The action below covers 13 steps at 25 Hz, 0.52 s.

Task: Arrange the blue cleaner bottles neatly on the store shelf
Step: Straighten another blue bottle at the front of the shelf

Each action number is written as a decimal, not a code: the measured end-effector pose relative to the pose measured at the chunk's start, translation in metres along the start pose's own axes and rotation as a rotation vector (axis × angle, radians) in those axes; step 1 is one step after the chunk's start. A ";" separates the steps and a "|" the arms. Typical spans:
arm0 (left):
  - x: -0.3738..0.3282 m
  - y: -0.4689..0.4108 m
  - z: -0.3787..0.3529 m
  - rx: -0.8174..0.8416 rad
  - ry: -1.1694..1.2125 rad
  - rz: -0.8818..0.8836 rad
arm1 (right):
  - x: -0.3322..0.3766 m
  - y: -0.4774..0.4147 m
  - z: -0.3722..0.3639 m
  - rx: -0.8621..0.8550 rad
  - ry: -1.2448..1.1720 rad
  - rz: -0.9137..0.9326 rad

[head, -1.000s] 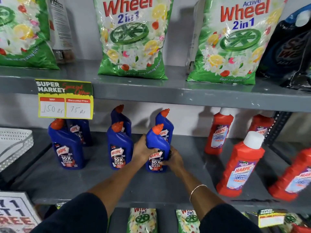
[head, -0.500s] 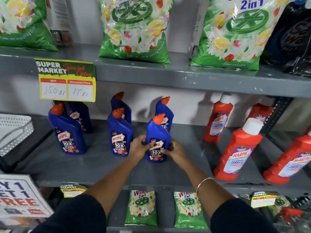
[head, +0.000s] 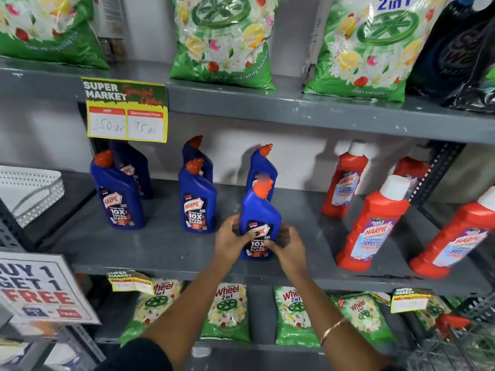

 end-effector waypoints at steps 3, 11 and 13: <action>0.000 0.012 0.016 -0.264 0.024 -0.019 | 0.011 0.038 -0.011 -0.183 -0.020 0.134; 0.017 -0.050 0.094 -0.557 0.080 -0.027 | 0.023 0.036 -0.150 0.217 0.120 0.001; 0.026 -0.087 0.104 -0.371 0.087 0.062 | 0.026 0.018 -0.167 0.145 0.138 -0.045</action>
Point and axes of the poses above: each hand's wrist, its own y-axis away from the middle knuckle, its own z-axis out of the back of the hand, x = y × z, the point moved 2 cm from there along -y, towards the middle knuckle, and after that the axes turned 11 degrees about -x, right-handed, at the moved point
